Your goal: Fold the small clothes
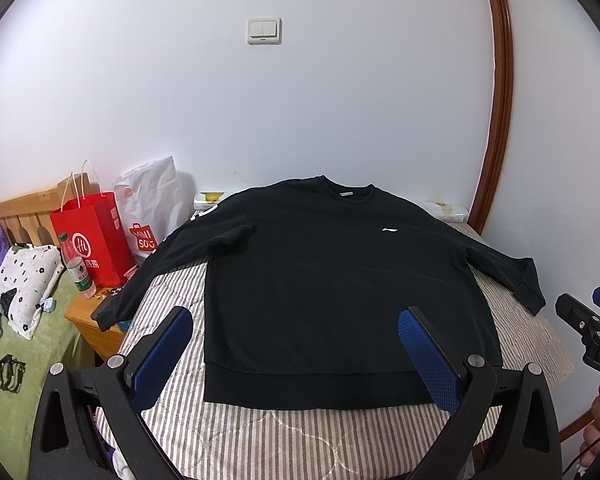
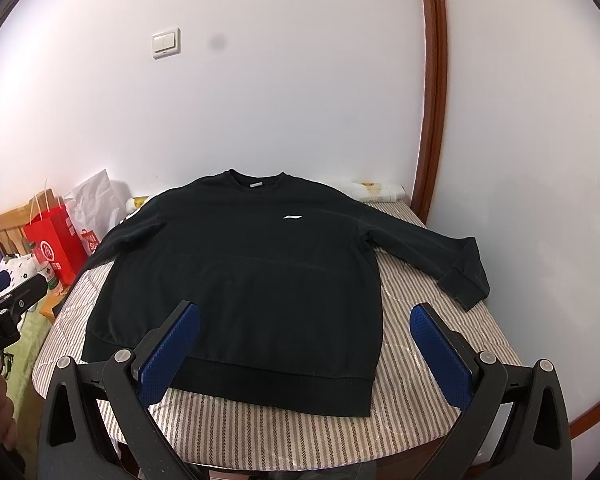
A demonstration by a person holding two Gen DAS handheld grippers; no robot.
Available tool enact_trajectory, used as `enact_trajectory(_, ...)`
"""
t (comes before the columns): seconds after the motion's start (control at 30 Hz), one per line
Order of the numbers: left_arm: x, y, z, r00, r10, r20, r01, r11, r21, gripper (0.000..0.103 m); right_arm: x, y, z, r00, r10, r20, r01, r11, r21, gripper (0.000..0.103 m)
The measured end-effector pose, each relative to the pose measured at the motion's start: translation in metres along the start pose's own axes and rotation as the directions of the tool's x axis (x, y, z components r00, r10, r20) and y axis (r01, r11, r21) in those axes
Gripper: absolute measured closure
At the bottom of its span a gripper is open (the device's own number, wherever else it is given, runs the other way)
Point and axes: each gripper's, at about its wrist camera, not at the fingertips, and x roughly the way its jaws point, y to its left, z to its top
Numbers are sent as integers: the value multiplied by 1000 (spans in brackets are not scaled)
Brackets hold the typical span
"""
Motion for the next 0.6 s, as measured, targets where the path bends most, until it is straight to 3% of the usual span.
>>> enact_trajectory(0.6, 3, 2, -5, 1000, -25, 7, 25, 1000, -15, 0, -3, 6, -3, 1000, 4, 5, -4, 1000, -7, 0)
